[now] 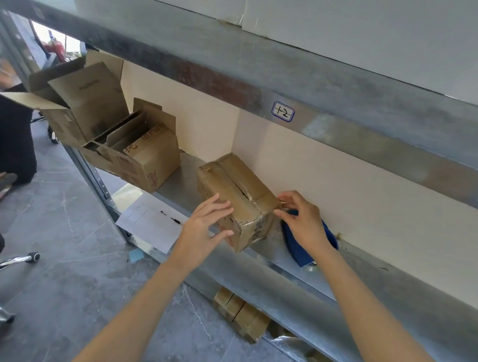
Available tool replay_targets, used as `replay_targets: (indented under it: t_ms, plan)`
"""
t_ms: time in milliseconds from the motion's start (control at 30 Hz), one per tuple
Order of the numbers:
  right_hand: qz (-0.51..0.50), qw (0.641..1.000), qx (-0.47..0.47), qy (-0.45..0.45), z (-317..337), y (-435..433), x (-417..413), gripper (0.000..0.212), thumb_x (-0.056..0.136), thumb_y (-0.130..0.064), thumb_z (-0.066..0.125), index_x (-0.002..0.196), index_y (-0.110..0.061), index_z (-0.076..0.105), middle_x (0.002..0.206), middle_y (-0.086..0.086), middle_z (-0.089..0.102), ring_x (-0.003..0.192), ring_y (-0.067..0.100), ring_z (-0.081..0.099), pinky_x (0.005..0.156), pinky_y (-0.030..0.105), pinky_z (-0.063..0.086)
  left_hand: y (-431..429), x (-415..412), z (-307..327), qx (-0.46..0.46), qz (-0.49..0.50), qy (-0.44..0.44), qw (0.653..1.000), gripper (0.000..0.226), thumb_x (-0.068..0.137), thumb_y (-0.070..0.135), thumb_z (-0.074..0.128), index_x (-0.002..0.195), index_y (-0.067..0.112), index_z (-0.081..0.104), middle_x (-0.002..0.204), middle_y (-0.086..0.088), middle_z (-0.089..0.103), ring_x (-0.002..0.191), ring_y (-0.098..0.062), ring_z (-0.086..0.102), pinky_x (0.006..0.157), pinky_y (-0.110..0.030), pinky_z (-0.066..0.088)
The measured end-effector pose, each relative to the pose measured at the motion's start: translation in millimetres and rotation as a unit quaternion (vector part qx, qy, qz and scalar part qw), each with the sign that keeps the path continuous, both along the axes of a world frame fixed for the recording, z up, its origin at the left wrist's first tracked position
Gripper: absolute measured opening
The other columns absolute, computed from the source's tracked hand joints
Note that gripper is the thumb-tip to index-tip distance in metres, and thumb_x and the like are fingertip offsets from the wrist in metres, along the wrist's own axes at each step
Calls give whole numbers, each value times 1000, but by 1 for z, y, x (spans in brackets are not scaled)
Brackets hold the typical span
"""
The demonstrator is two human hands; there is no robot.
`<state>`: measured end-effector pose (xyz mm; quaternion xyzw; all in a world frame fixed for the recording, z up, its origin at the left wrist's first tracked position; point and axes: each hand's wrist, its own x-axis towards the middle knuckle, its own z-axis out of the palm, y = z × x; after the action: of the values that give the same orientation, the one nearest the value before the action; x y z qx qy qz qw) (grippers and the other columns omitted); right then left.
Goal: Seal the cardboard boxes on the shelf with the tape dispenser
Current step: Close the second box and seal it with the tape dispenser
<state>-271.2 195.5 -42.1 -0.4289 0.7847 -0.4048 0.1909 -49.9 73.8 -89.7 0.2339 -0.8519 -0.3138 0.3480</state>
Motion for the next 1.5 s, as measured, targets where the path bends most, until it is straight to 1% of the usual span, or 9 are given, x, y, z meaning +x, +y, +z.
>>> replay_targets:
  t_ms: [200, 433, 667, 767, 867, 1033, 1133, 1300, 1500]
  plan:
    - [26, 999, 25, 10, 3, 4, 3, 41, 93, -34, 66, 132, -25, 57, 127, -15, 59, 115, 2, 54, 92, 16, 40, -22, -16, 8, 16, 37, -46, 998, 68, 76, 38, 82, 138, 22, 58, 151, 9, 46, 150, -8, 22, 121, -43, 27]
    - [19, 999, 42, 3, -3, 1, 7, 52, 92, -52, 59, 138, -30, 51, 154, -5, 38, 142, 11, 32, 114, 29, 29, 3, -35, -6, 40, 87, 27, 995, 58, 69, 37, 87, 120, 16, 70, 123, 6, 60, 146, -15, 34, 119, -56, 26]
    - [-29, 999, 21, -11, -13, -15, 27, 66, 88, -47, 69, 145, -27, 42, 164, -2, 14, 149, 11, 14, 109, 21, 17, -2, -35, -1, -48, 103, 32, 993, 46, 77, 51, 76, 108, 17, 75, 111, 4, 67, 130, -20, 52, 125, -37, 3]
    - [-33, 999, 10, -42, -10, -18, 26, 64, 91, -37, 69, 147, -29, 39, 164, 0, 12, 149, 11, 13, 113, 23, 17, -31, -27, 5, -67, 115, 31, 991, 49, 79, 45, 79, 119, 18, 71, 130, 5, 62, 142, -19, 39, 124, -43, 16]
    - [-34, 997, 2, -63, -7, -20, 28, 61, 94, -27, 67, 147, -33, 37, 165, 1, 9, 151, 11, 9, 119, 28, 17, -57, -24, 14, 59, 105, -31, 992, 71, 81, 50, 75, 141, 21, 54, 152, 7, 44, 149, -9, 23, 119, -38, 29]
    - [-80, 991, -12, -106, -3, -29, 38, 62, 96, -6, 59, 143, -41, 40, 166, -3, 4, 150, 13, 15, 105, 14, 27, -86, -28, 18, 143, 14, -88, 986, 97, 72, 65, 72, 153, 26, 35, 160, 9, 30, 146, -9, 29, 113, -26, 28]
    - [-119, 985, -30, -120, -3, -32, 48, 63, 93, 5, 52, 144, -31, 44, 166, -3, 5, 135, 1, 36, 73, -2, 39, -98, -30, 21, 121, -8, -102, 987, 100, 67, 72, 70, 151, 28, 38, 153, 10, 36, 139, -9, 35, 112, -29, 33]
    - [-186, 979, -49, -65, -15, -46, 64, 48, 97, -33, 61, 142, -27, 46, 164, -8, 12, 147, 7, 20, 107, 15, 22, -111, -38, 22, 117, -37, -88, 989, 90, 73, 63, 72, 147, 19, 44, 142, 4, 34, 131, -12, 40, 111, -36, 41]
    - [-230, 971, -56, -33, -23, -57, 69, 66, 90, -48, 64, 148, -27, 39, 163, -9, 13, 148, 9, 19, 114, 24, 24, -116, -44, 10, 98, -82, -72, 989, 85, 81, 53, 72, 151, 17, 39, 163, 10, 23, 146, -7, 29, 116, -26, 31]
